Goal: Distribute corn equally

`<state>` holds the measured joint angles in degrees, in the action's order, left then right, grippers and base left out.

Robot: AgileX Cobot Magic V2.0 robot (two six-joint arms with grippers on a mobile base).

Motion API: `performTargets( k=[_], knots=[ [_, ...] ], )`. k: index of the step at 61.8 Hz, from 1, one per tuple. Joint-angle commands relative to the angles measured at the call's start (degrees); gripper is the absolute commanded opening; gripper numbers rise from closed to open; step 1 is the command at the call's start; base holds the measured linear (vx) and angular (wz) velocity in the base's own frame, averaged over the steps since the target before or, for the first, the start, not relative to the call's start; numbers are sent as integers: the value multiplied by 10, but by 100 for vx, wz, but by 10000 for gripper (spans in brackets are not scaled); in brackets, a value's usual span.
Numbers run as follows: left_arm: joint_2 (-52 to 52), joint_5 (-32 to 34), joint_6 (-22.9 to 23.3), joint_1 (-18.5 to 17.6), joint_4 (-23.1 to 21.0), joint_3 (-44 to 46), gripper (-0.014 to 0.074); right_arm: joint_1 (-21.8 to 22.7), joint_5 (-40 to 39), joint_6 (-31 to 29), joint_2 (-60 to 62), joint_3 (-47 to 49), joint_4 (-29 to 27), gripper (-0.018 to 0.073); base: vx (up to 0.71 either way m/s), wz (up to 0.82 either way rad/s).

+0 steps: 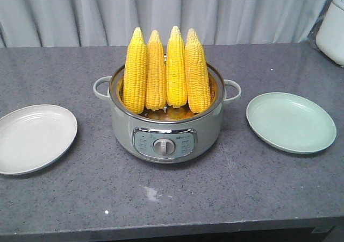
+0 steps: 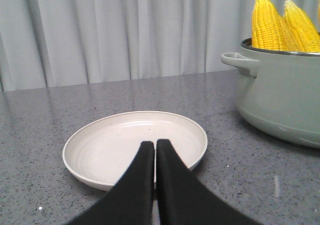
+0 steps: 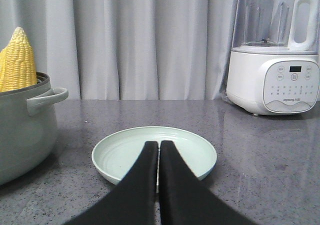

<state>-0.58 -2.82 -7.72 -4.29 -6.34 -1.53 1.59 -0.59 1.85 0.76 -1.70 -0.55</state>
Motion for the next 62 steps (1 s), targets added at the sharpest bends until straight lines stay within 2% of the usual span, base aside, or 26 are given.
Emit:
performTargets(
  k=[1, 62],
  knots=[
    [-9, 44, 1, 1, -1, -2, -7, 3, -42, -4, 4, -5, 6, -4, 0, 0],
    [-9, 44, 1, 1, -1, -2, -7, 3, -42, -4, 4, -5, 6, -4, 0, 1]
  ],
)
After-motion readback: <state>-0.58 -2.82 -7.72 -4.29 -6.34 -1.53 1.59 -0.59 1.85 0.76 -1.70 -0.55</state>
